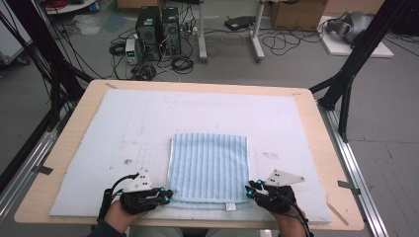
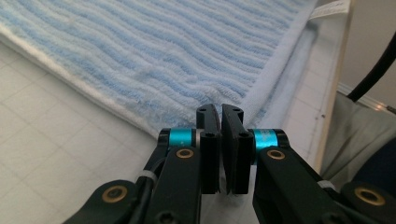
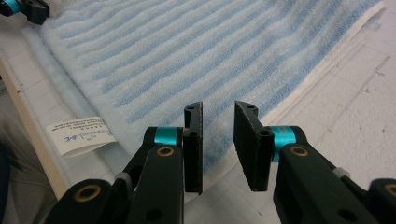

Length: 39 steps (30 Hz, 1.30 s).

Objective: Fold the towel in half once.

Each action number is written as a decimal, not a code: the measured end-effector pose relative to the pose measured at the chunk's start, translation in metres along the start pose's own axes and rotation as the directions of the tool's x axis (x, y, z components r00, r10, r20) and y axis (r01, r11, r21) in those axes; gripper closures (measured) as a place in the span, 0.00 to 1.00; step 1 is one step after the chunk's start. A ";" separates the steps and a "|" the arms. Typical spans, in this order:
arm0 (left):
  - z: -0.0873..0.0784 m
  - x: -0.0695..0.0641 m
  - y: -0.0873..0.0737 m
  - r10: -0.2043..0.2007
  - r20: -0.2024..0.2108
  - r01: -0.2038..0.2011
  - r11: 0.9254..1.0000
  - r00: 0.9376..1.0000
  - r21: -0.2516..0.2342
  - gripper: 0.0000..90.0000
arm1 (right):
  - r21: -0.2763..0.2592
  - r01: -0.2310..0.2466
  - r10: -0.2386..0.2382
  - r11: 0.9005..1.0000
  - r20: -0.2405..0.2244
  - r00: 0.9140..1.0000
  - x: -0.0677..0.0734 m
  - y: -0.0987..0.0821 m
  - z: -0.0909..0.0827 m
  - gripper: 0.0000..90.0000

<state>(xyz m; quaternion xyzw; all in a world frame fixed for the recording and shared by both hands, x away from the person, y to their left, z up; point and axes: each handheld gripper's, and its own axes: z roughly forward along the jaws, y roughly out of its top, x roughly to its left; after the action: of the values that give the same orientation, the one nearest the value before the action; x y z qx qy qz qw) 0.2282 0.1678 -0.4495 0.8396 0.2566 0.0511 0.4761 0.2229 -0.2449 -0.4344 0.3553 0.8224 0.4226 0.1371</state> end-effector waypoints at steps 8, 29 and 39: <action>-0.008 0.004 0.003 -0.042 0.040 0.044 0.996 0.998 -0.074 0.95 | 0.010 -0.006 0.006 1.000 -0.071 0.997 0.000 -0.001 -0.004 0.71; -0.016 0.005 0.006 -0.036 0.067 0.045 0.989 0.997 -0.138 0.95 | 0.049 0.064 -0.060 0.997 -0.073 0.996 0.005 0.002 -0.002 0.98; -0.013 0.007 0.008 -0.064 0.059 0.071 0.988 0.996 -0.135 0.95 | 0.050 0.063 -0.059 0.997 -0.073 0.996 0.004 0.002 0.001 0.98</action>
<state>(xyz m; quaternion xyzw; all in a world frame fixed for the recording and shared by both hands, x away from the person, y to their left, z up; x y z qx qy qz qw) 0.2331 0.1782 -0.4368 0.7968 0.2677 0.0296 0.5409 0.2215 -0.2409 -0.4332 0.3180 0.8481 0.4090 0.1109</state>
